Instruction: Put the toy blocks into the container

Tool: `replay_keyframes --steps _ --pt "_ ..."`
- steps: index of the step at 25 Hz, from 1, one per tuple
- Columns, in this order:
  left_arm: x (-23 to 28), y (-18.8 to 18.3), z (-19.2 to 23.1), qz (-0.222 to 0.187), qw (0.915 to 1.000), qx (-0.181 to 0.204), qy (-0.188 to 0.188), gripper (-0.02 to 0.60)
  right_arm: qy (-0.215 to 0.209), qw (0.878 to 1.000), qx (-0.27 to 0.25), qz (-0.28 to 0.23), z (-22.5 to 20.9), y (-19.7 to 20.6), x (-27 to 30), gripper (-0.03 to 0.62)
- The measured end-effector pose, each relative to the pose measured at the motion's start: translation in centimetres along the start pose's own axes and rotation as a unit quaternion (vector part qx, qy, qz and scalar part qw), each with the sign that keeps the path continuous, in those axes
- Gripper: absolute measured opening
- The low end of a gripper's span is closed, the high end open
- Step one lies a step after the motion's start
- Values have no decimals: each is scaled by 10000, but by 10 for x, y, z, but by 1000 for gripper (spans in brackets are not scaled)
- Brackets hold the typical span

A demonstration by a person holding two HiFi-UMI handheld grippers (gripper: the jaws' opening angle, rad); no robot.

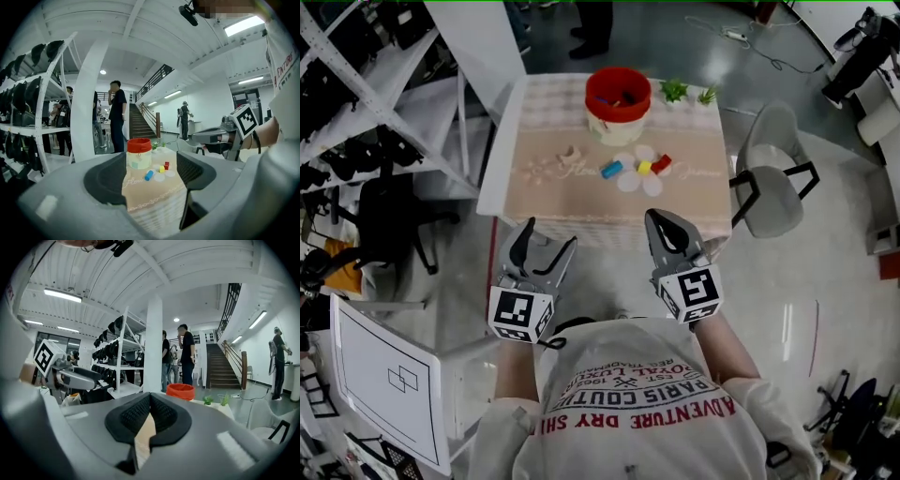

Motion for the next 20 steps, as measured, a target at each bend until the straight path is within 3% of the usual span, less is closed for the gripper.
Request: replay_keyframes --steps 5,12,17,20 --pt "41 12 13 368 9992 68 111 334 -19 9999 61 94 -25 5 29 2" --pt "109 42 62 740 9963 80 429 334 150 9994 74 313 -49 15 94 2" --pt "155 73 91 1144 9891 369 846 334 427 9982 6 416 -59 24 137 2" --pt "181 94 106 1332 9851 332 1041 334 503 9970 31 595 -62 35 162 2"
Point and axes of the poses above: the fingertips, and each gripper's own axes: x forward along the fingers, z to its left, y out of its underside, the point moved 1 cm from there along -x, backward along the fingers, and after that the axes turned 3 degrees about x, right-handed, at the moved point
